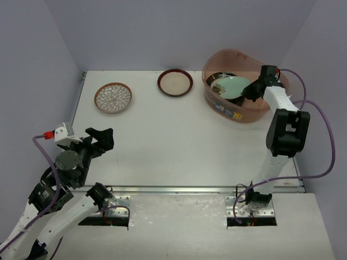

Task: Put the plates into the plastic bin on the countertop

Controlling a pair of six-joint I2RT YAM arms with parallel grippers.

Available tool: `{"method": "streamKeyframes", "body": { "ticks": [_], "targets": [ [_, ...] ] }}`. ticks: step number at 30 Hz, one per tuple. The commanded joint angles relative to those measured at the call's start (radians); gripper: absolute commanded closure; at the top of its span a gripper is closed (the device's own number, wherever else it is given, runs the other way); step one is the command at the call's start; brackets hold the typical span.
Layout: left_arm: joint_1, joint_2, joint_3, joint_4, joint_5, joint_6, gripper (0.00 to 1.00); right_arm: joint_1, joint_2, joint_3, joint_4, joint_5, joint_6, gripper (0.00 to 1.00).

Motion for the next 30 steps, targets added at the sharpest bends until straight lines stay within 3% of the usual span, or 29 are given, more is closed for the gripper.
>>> {"method": "streamKeyframes", "body": {
  "ticks": [1,7,10,13,15,19,23,24,30],
  "targets": [
    [-0.014,0.035,-0.003,0.043,0.013,0.016,0.00,0.005,0.035,0.120,0.085,-0.096,-0.042,0.98],
    [-0.015,0.025,-0.004,0.041,0.008,0.013,0.00,0.008,0.218,0.278,-0.101,-0.197,-0.080,0.80],
    [-0.015,0.019,-0.004,0.039,0.004,0.010,0.00,0.016,0.289,0.397,-0.198,-0.217,-0.103,0.59],
    [-0.014,0.019,-0.004,0.038,0.001,0.009,0.00,0.031,0.295,0.411,-0.251,-0.168,-0.123,0.37],
    [-0.014,0.021,-0.004,0.037,0.002,0.008,0.00,0.038,0.272,0.402,-0.259,-0.147,-0.129,0.29],
    [-0.014,0.028,-0.003,0.037,0.002,0.008,0.00,0.054,0.202,0.391,-0.287,-0.055,-0.144,0.25],
    [-0.014,0.046,-0.001,0.038,-0.001,0.006,0.00,0.062,0.128,0.390,-0.309,-0.046,-0.160,0.09],
    [-0.014,0.062,0.002,0.037,-0.001,0.005,0.00,0.066,0.118,0.398,-0.315,-0.059,-0.171,0.01],
    [-0.013,0.237,0.028,0.022,0.015,0.000,0.00,0.077,0.103,0.488,-0.419,-0.088,-0.240,0.01]
  ]
}}
